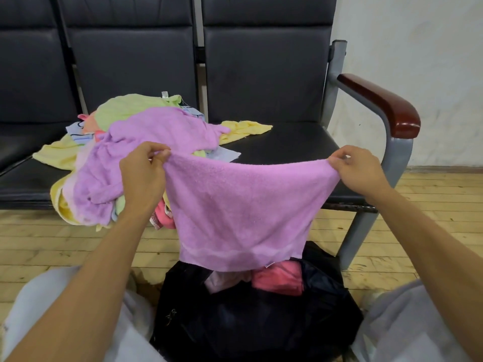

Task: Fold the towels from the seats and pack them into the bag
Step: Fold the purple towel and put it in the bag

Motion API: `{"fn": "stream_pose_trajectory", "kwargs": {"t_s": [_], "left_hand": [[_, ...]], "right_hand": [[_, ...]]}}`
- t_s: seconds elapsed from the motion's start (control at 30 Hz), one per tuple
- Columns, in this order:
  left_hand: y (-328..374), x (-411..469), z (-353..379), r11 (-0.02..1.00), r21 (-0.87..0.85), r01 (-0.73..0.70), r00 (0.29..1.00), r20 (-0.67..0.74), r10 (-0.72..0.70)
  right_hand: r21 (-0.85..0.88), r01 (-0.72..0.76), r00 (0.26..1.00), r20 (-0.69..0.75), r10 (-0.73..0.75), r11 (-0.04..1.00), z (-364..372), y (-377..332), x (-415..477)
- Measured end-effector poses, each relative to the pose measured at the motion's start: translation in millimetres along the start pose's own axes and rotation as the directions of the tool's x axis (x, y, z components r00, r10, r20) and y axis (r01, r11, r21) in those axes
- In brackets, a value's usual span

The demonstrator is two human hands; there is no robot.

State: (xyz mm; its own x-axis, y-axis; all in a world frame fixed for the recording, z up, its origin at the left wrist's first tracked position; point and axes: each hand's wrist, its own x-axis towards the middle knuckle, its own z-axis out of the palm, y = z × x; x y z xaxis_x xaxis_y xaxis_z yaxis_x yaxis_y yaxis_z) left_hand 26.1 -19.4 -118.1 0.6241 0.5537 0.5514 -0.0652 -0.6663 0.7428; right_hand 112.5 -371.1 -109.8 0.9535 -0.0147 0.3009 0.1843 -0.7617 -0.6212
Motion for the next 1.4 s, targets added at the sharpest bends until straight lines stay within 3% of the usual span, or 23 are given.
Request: {"fn": "stream_pose_trajectory", "kwargs": {"t_s": [0.03, 0.1, 0.17, 0.23, 0.33, 0.53, 0.6, 0.77, 1.07, 1.2, 1.4], "left_hand": [[-1, 0, 0, 1.0, 0.007, 0.003, 1.0, 0.002, -0.003], [-2, 0, 1, 1.0, 0.007, 0.012, 1.0, 0.016, -0.012], [-3, 0, 2, 0.998, -0.034, 0.051, 0.998, 0.03, -0.05], [-5, 1, 4, 0.988, -0.108, 0.114, 0.993, 0.048, -0.11], [-7, 1, 6, 0.955, -0.222, 0.195, 0.979, 0.101, -0.176], [-8, 1, 3, 0.924, -0.3, 0.238, 0.957, 0.236, -0.17], [-9, 0, 2, 0.948, -0.234, 0.214, 0.956, 0.251, -0.154], [-3, -6, 4, 0.996, 0.084, -0.013, 0.99, 0.142, 0.001], [-13, -2, 10, 0.972, 0.186, -0.142, 0.989, 0.075, 0.13], [-7, -9, 9, 0.991, 0.11, -0.076, 0.996, 0.047, 0.071], [-2, -3, 13, 1.0, 0.024, -0.017, 0.989, 0.151, 0.014]], "right_hand": [[0.163, -0.071, 0.997, -0.007, 0.073, 0.984, 2, 0, 0], [0.48, -0.238, 0.97, 0.078, 0.23, 0.845, 2, -3, -1], [0.638, -0.359, 0.931, 0.192, 0.311, 0.681, 1, -5, 0], [0.695, -0.387, 0.92, 0.244, 0.307, 0.605, -1, -6, 2], [0.605, -0.319, 0.947, 0.222, 0.23, 0.73, -4, -5, 4], [0.176, -0.116, 0.992, 0.078, 0.103, 0.977, -6, -3, 2], [0.032, -0.037, 0.997, 0.064, 0.035, 0.999, -5, -3, 1], [-0.155, 0.046, 0.999, 0.027, -0.042, 0.987, -1, -3, 3], [-0.21, 0.051, 0.997, -0.047, -0.062, 0.976, 3, 2, 8], [-0.219, 0.072, 0.992, -0.086, -0.092, 0.973, 1, 5, 1], [-0.105, 0.057, 0.982, -0.171, -0.075, 0.993, -8, 8, -1]]}}
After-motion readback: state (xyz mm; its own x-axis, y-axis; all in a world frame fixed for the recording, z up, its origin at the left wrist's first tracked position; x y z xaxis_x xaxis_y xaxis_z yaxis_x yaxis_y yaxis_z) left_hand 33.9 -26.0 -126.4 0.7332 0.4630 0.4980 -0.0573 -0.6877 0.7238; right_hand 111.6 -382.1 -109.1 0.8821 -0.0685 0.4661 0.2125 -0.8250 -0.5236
